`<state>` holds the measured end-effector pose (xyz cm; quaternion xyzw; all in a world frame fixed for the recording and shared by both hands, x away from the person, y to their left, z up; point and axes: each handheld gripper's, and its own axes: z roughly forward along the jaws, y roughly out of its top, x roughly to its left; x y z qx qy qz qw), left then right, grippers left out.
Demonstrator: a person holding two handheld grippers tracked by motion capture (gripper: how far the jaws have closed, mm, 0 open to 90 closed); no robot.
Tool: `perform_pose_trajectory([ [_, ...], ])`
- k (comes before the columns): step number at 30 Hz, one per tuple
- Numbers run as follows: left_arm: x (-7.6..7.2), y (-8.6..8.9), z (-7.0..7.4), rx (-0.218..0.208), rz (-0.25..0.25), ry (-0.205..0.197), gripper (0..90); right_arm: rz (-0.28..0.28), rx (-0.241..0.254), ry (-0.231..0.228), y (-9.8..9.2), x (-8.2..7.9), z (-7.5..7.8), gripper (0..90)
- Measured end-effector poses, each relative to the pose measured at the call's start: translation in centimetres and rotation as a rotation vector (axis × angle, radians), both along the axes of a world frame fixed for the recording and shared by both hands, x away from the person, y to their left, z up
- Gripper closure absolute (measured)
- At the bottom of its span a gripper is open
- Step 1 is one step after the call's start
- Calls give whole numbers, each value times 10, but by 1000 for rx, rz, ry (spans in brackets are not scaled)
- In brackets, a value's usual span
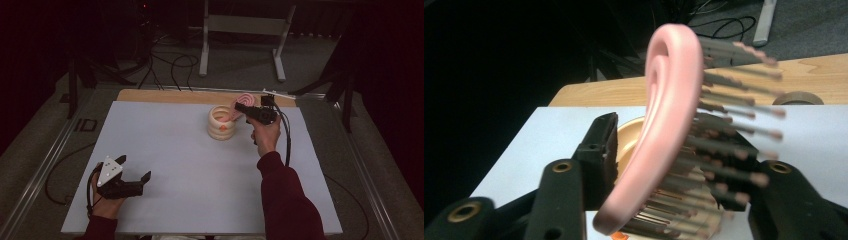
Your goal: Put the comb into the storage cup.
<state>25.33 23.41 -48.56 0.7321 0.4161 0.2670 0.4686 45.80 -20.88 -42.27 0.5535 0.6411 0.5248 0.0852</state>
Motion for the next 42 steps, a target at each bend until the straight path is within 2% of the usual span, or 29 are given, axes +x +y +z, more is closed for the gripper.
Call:
perform_pose_trajectory([
  [8, 0, 0, 0, 2, -2, 1, 0, 15, -27, -11, 0, -2, 1, 423],
  [22, 1, -1, 0, 3, -4, 1, 0, 18, -79, -3, -3, -5, -1, 284],
  [28, 1, -1, 0, 3, -3, 1, 0, 32, -131, -9, -3, -8, -3, 199],
  [32, 1, -1, 0, 2, -3, 0, 0, 29, -159, -22, -4, -9, -3, 165],
  [34, 1, -1, 0, 3, -3, 0, 0, 30, -188, -35, -6, -12, -3, 140],
  [42, 1, -1, 0, 2, -3, 0, 0, 42, -221, -50, -11, -16, -1, 97],
])
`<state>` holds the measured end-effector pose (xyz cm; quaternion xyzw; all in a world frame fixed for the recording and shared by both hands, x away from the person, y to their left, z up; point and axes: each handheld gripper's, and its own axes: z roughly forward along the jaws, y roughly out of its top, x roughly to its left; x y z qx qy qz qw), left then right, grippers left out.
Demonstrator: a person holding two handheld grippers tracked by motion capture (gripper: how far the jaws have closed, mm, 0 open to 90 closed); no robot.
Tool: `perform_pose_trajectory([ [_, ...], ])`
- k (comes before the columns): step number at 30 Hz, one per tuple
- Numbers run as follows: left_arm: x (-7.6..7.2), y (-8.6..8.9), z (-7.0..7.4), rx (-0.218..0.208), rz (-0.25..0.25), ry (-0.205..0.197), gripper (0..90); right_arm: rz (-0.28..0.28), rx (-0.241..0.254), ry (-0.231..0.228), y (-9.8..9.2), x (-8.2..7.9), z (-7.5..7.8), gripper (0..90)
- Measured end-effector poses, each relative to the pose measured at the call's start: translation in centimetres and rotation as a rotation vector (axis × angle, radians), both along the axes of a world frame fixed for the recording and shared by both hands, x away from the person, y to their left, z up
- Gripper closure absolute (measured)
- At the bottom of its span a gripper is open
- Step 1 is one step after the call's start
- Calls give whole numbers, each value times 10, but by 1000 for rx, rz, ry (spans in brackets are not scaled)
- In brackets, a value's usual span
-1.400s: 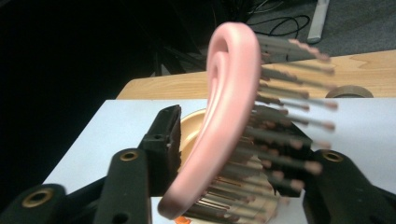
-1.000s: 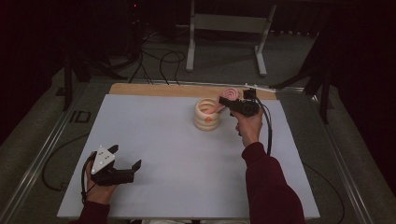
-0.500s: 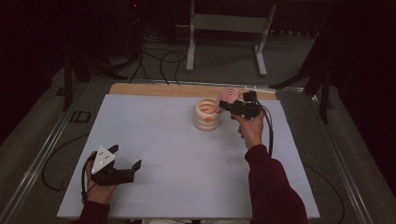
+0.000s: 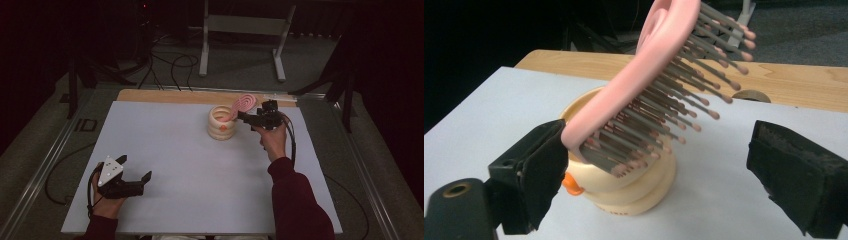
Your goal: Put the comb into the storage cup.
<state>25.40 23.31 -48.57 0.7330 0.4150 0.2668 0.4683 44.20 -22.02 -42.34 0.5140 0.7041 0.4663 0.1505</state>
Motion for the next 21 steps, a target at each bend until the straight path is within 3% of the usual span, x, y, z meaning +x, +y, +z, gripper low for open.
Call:
perform_pose_trajectory([
  [14, 0, -1, 0, -2, 0, 0, 0, 13, -57, -26, -8, -9, -5, 95],
  [21, 0, -1, 0, -2, 0, -1, 0, 18, -54, -29, -13, -12, -5, 95],
])
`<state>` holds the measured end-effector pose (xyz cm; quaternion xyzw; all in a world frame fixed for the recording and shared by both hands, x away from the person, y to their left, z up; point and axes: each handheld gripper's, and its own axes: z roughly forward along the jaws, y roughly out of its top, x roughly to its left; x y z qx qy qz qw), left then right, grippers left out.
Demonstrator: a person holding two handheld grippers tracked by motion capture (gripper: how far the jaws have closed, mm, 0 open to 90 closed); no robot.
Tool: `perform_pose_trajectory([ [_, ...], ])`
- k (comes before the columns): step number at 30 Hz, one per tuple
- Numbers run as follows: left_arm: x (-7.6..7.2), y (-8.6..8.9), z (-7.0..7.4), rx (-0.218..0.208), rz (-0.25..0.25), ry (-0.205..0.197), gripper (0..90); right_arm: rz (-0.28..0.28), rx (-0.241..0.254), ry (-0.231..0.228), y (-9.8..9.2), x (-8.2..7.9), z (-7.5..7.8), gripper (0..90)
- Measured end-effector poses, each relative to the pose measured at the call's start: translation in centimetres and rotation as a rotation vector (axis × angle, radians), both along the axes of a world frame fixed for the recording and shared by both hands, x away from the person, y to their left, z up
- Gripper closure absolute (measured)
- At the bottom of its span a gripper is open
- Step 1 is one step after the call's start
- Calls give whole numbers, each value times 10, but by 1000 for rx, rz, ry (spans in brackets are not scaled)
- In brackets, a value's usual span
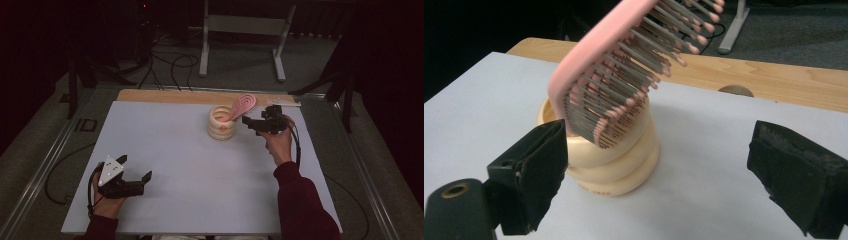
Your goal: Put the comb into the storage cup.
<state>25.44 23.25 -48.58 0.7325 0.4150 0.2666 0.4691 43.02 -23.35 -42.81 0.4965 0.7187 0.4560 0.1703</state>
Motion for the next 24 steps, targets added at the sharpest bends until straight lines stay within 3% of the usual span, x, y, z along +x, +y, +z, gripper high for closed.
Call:
perform_pose_trajectory([
  [24, 1, 0, 0, -1, 1, 1, 0, 20, -99, -31, -9, -23, -13, 94],
])
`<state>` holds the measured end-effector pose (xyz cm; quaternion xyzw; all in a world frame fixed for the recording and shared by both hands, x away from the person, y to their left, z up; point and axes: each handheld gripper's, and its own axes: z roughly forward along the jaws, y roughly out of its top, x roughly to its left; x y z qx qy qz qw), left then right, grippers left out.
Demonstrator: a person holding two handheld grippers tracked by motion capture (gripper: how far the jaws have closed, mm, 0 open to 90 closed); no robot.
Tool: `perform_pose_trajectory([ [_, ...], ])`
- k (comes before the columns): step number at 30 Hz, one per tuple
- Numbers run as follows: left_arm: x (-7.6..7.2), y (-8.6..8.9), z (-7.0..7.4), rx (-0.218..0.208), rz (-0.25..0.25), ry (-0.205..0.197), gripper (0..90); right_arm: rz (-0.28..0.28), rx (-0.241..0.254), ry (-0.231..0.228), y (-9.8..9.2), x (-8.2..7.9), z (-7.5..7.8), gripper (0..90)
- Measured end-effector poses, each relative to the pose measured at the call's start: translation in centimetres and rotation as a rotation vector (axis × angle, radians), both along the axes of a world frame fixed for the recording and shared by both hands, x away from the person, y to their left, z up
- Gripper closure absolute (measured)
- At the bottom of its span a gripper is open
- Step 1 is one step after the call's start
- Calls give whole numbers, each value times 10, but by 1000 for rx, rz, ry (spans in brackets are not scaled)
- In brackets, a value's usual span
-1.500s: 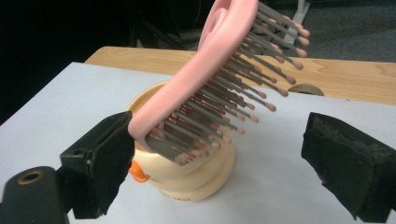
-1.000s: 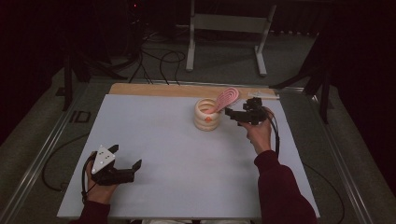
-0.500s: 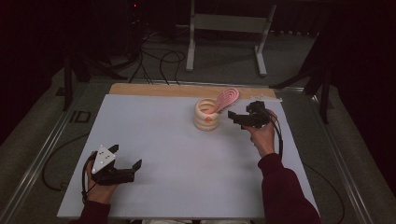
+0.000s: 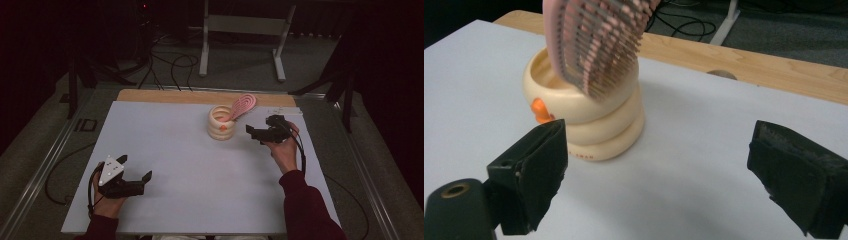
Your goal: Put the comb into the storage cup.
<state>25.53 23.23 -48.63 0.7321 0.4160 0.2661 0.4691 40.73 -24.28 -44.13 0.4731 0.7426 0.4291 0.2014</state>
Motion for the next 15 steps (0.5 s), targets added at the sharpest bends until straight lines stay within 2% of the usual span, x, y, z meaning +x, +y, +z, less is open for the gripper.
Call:
perform_pose_trajectory([
  [8, 0, 0, 0, 0, 2, -1, 0, 2, -13, -10, -6, -14, -9, 94],
  [15, 0, 0, 0, -1, 5, -1, 0, 15, -57, -38, -9, -32, -16, 94],
])
